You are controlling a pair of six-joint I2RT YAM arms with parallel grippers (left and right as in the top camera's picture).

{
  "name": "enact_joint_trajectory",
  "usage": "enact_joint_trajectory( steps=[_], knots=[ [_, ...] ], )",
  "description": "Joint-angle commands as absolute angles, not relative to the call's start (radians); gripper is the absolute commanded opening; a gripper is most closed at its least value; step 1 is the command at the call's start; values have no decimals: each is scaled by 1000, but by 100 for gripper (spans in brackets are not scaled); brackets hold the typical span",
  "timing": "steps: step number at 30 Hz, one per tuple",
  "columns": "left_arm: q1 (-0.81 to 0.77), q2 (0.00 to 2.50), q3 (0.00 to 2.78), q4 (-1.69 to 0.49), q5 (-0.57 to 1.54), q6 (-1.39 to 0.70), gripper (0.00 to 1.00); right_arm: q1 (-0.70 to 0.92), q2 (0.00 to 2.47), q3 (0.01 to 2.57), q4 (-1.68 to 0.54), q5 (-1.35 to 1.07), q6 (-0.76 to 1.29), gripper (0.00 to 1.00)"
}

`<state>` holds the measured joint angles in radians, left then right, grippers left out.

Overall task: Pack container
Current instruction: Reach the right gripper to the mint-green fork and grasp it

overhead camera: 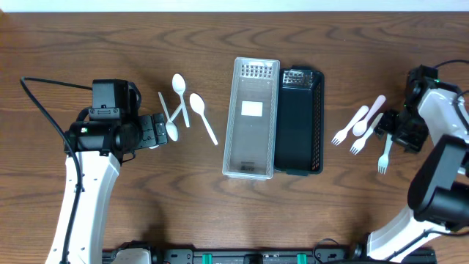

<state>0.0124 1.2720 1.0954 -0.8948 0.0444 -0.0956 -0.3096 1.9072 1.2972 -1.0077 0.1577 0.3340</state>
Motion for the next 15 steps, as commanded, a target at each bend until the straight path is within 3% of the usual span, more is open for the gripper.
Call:
enact_joint_trajectory(
  steps=[1,3,15],
  knots=[
    [19,1274,1117,-901,25,-79,98,-317,1947,1314,-1003,175,344,64],
    [19,1274,1117,-901,25,-79,98,-318,1965,1314,-992,156,344,59],
    [19,1274,1117,-901,25,-79,98,-323,1995,1258,-896,149,316,58]
  ],
)
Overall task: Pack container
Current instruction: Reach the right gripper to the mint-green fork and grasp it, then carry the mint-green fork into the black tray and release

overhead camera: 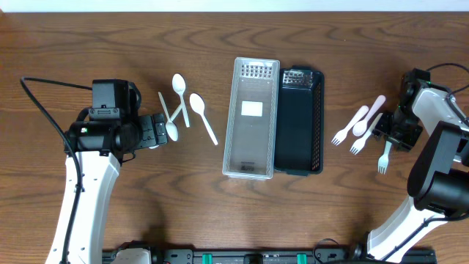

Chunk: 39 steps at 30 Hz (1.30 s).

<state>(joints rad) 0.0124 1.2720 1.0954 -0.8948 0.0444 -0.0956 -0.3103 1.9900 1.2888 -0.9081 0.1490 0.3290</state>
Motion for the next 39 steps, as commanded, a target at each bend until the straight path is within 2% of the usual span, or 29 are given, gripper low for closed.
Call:
enact_joint_trajectory(
  steps=[1,5,8,12,18,24,30,35,39],
  knots=[
    [19,1274,1117,-901,25,-79,98,-326,1995,1239,-878,145,317,57],
    [19,1274,1117,-901,25,-79,98,-334,1995,1183,-821,120,318,48],
    [19,1274,1117,-901,25,-79,98,-335,1995,1169,-812,119,321,32],
    [19,1274,1117,-901,25,-79,98,-336,1995,1169,-826,120,321,17],
    [19,1274,1117,-901,25,-79,98,-336,1991,1169,-853,127,359,2],
    [19,1274,1117,-901,25,-79,98,-330,1885,1171,-872,118,359,1],
    [19,1274,1117,-901,25,-79,98,-266,1554,1180,-867,1,315,1],
    [19,1274,1117,-901,25,-79,98,-137,1311,1180,-854,-65,323,1],
    [19,1274,1117,-901,25,-79,98,11,1234,1180,-838,-65,379,1]
  ],
)
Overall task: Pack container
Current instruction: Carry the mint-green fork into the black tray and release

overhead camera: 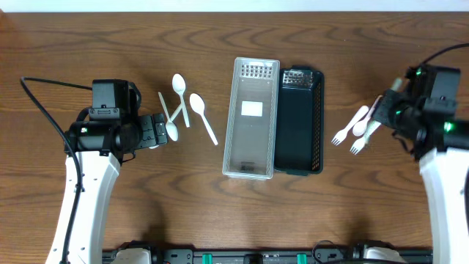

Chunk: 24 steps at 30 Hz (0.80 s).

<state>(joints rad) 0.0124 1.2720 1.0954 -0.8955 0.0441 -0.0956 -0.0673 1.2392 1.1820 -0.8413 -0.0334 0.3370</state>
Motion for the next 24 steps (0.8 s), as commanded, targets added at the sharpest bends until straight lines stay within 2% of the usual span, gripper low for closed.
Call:
enact_joint_trajectory(
  steps=[1,7,10,13,17,21,22,24],
  knots=[
    [19,1274,1117,-901,25,-79,98,53,1234,1180,-826,-65,399,1],
    [19,1274,1117,-901,25,-79,98,241,1345,1178,-730,22,508,1],
    [19,1274,1117,-901,25,-79,98,277,1448,1178,-714,91,562,1],
    [19,1274,1117,-901,25,-79,98,297,1571,1178,-685,55,565,4],
    [19,1274,1117,-901,25,-79,98,319,1675,1178,-664,39,564,29],
    [19,1274,1117,-901,25,-79,98,321,1621,1193,-658,30,524,66],
    [19,1274,1117,-901,25,-79,98,318,1589,1202,-658,30,501,70],
    [19,1274,1117,-901,25,-79,98,304,1515,1216,-669,68,484,71]
  ],
)
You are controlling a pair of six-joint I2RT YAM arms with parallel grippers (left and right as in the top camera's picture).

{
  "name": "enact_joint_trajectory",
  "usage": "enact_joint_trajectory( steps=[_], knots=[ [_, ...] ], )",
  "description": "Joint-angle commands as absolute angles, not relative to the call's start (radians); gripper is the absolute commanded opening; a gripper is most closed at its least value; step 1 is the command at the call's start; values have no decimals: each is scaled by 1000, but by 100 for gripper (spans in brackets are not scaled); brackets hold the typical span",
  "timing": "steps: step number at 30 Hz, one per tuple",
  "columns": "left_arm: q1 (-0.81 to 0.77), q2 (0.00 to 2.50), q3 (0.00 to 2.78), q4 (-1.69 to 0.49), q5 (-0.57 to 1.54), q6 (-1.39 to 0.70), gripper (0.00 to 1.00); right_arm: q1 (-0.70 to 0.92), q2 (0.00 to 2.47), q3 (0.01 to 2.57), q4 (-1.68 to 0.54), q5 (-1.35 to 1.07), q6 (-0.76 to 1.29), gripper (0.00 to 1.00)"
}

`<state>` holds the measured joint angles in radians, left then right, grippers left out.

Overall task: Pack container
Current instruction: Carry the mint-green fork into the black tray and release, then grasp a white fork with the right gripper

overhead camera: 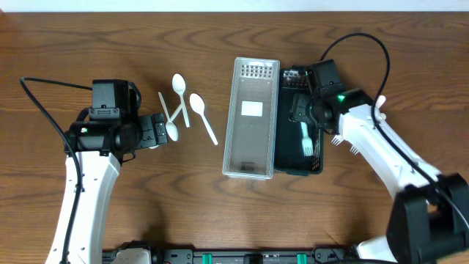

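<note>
A clear plastic container (251,147) and a black slotted tray (316,132) lie side by side at the table's middle. My right gripper (299,111) hangs over the black tray, shut on the handle of a white fork (305,141) whose tines point toward the front. On the left lie white spoons (179,86), (202,116), and a third spoon (171,130) sits right at the tips of my left gripper (163,130). Whether the left fingers grip that spoon is unclear.
Behind the right arm, bits of other white forks (354,147) and a pinkish utensil (379,102) show on the table at right. A thin white stick (163,105) lies among the spoons.
My right arm has moved from the fork pile at the right to above the black tray, carrying a white fork. The left arm has not moved.
My right gripper was at the far right beside a lone white fork, then closer over it. After that, the fork was gone from the table and the gripper stood by the pile. Now the fork hangs over the black tray. The left arm stayed by its spoon throughout.
</note>
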<state>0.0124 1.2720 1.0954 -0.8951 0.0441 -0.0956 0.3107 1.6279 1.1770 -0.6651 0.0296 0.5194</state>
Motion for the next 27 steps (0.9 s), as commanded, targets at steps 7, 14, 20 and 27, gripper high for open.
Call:
enact_joint_trajectory(
  steps=[7,14,20,27],
  knots=[
    [19,1274,1117,-901,25,-79,98,114,1362,1216,-809,305,485,74],
    [19,1274,1117,-900,25,-79,98,-148,1472,1161,-856,250,523,75],
    [19,1274,1117,-901,25,-79,98,-223,1648,1156,-798,113,522,71],
    [19,1274,1117,-901,25,-79,98,-221,1793,1156,-759,88,523,70]
  ],
)
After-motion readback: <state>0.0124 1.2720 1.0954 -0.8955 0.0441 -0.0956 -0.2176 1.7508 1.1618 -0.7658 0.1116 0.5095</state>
